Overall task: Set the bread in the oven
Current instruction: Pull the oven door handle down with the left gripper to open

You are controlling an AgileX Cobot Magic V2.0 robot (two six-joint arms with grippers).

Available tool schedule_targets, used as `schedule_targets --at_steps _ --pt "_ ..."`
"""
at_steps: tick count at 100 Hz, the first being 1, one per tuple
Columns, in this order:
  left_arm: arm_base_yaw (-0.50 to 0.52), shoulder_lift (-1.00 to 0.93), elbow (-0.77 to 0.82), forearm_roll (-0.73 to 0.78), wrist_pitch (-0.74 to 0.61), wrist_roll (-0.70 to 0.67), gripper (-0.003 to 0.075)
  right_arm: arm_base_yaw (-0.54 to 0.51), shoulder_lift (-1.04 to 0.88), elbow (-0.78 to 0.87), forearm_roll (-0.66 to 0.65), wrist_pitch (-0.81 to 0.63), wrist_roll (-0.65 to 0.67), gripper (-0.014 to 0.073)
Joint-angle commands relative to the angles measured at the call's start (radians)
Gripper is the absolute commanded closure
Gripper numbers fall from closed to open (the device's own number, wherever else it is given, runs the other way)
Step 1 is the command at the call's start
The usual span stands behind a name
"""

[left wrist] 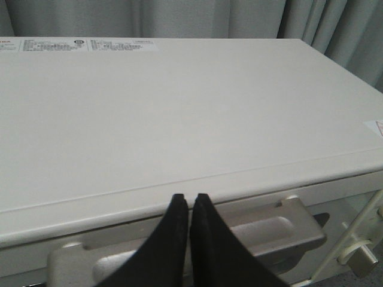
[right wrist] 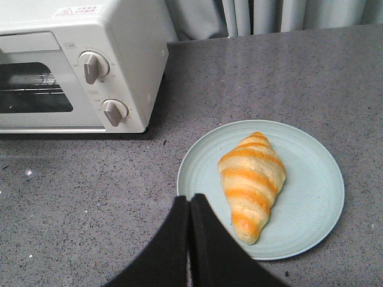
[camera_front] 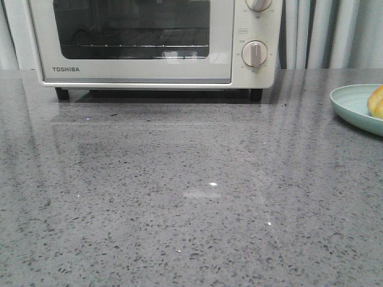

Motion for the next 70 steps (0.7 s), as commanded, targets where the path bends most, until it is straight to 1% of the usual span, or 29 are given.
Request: schedule_targets --at_steps 1,21,44,54,70 --pt "0.014 -0.021 -0.038 0.004 -0.077 -0.001 0.0741 -0.001 0.014 -0.032 -0.005 -0.065 -0.008 0.0661" --pt "0.036 0.015 -0.038 -0.007 -0.05 -0.001 0.0741 -0.001 0.014 -0.032 -0.005 -0.064 -0.008 0.0661" --pt "0.036 0.022 -0.038 -0.037 0.076 -0.001 0.0741 -0.001 0.014 -0.032 -0.005 -0.064 -0.008 0.0661" --pt "0.019 0.022 -0.03 -0.056 0.156 -0.001 0.0741 -0.001 0.014 -0.032 -0.005 -0.064 -0.008 0.0661" --pt "-0.059 0.005 0.064 -0.069 0.16 -0.001 0.0741 -0.001 0.014 -0.032 -0.005 -0.059 -0.008 0.0661"
